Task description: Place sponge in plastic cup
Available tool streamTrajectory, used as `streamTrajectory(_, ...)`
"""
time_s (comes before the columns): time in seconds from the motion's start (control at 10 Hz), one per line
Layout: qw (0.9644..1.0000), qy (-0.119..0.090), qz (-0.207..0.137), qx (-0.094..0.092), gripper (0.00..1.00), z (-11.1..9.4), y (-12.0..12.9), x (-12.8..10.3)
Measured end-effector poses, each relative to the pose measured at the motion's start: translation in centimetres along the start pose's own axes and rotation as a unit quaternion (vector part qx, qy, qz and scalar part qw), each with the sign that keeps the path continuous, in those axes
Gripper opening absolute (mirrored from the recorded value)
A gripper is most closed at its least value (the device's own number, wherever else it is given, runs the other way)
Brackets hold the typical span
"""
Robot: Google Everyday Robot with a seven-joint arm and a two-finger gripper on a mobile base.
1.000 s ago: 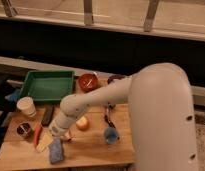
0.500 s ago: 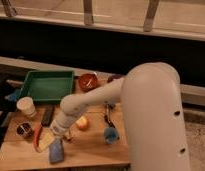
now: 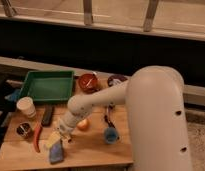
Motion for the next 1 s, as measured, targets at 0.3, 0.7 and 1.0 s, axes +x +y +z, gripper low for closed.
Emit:
streamTrajectory(0.3, 1.0000, -0.002, -0.006, -0.004, 0.80, 0.6, 0.9, 0.3)
streamTrajectory(0.7, 0.9999, 0.000, -0.009, -0.006, 0.80, 1.0, 1.6, 0.5)
streamTrajectory(1.0, 1.0000, 0.005, -0.001, -0.006, 0.80, 2.3, 0.8, 0.6)
